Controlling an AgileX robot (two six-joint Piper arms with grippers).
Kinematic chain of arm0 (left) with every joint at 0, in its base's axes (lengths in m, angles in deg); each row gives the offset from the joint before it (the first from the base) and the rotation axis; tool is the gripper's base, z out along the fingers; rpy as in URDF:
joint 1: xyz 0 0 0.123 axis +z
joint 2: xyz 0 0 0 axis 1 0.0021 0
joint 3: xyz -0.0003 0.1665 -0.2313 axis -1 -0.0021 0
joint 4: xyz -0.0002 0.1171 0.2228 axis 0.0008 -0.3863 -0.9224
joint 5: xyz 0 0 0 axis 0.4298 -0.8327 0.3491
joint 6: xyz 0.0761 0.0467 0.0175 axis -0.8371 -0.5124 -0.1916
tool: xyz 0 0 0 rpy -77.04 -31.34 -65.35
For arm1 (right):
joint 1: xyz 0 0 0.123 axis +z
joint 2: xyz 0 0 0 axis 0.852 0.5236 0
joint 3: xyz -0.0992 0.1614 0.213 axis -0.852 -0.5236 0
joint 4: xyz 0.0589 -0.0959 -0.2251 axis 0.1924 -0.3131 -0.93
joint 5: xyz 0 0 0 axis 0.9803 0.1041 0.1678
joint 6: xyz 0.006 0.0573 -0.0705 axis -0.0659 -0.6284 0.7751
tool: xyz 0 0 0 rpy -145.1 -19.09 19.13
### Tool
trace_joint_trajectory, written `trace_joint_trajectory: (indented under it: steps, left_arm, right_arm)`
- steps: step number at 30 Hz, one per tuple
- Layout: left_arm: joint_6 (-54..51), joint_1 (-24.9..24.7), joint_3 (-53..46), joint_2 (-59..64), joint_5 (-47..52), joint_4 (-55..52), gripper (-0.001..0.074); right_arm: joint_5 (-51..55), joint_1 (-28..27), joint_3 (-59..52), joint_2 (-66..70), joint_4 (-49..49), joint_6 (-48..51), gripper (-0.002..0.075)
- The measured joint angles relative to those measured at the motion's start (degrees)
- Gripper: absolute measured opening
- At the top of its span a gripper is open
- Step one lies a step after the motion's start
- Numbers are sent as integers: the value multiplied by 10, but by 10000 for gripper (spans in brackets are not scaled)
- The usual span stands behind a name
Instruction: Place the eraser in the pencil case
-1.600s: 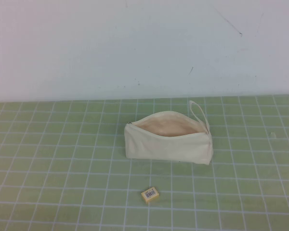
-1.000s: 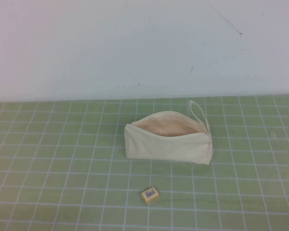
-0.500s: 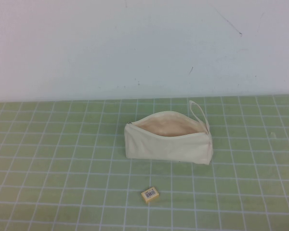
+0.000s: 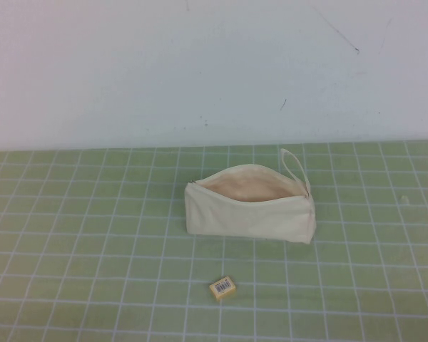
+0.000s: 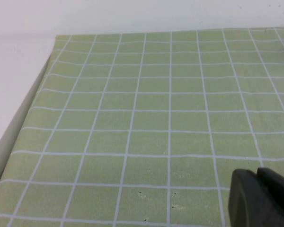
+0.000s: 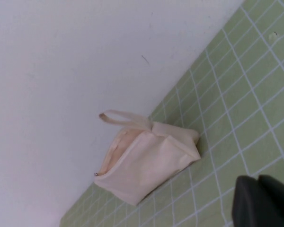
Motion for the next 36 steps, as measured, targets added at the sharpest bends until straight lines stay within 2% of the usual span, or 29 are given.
trace_joint_trajectory:
  steps: [3, 8, 15, 23, 26, 31, 35, 36]
  left_arm:
    - [0, 0, 0, 0, 0, 0, -1]
    - [0, 0, 0, 0, 0, 0, -1]
    - [0, 0, 0, 0, 0, 0, -1]
    - [0, 0, 0, 0, 0, 0, -1]
    - [0, 0, 0, 0, 0, 0, -1]
    - [0, 0, 0, 0, 0, 0, -1]
    - [0, 0, 0, 0, 0, 0, -1]
    - [0, 0, 0, 0, 0, 0, -1]
  right_arm:
    - [19, 0, 18, 0, 2, 78, -1]
    - [90, 0, 139, 32, -40, 188, -1]
    - [259, 0, 348, 250, -216, 226, -1]
    - [471, 0, 538, 510, -235, 327, -1]
    - [494, 8, 574, 572, -241, 367, -1]
    - [487, 89, 609, 651, -261, 363, -1]
    - [484, 202, 653, 734, -329, 295, -1]
    - [484, 258, 680, 775, -374, 257, -1]
